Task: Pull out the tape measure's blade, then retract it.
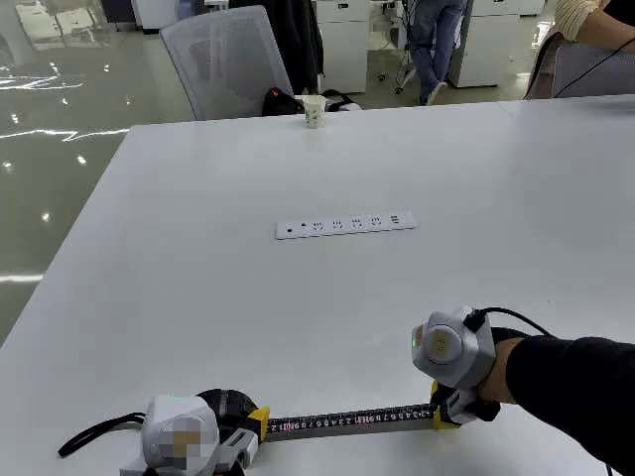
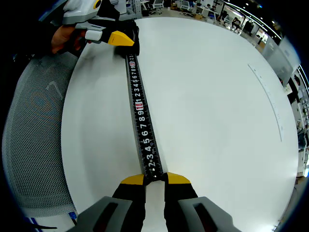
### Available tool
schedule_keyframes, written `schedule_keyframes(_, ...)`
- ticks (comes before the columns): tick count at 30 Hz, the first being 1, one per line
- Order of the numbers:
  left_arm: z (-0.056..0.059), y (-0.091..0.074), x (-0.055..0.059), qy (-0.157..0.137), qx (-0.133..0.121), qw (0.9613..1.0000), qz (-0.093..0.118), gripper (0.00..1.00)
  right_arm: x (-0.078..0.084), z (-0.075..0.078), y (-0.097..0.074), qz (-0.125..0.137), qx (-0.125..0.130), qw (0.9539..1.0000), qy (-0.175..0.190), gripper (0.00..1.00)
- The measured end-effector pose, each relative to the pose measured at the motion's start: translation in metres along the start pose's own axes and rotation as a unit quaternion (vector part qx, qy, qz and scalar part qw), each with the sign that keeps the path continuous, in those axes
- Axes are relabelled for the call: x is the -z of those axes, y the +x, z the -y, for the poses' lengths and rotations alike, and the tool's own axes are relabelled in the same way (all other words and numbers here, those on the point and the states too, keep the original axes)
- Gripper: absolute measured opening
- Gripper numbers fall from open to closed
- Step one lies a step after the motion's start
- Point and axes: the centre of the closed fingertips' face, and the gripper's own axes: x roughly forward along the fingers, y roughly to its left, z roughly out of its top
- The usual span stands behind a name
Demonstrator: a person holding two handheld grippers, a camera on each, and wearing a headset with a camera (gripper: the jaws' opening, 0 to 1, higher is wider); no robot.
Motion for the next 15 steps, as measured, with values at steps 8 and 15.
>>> schedule_keyframes(8,0.0008,-0.0007,0.0007,0.002,0.004,0.9999,-0.009,0.6,-0.0004,-0.0015,-0.0008,-0.001,0.004,1.0,0.0,0.1)
schedule_keyframes(15,0.0012,0.0,0.0031,0.005,0.004,0.9998,-0.017,0.59,-0.0014,-0.002,-0.0007,-0.005,0.002,1.0,-0.004,0.1)
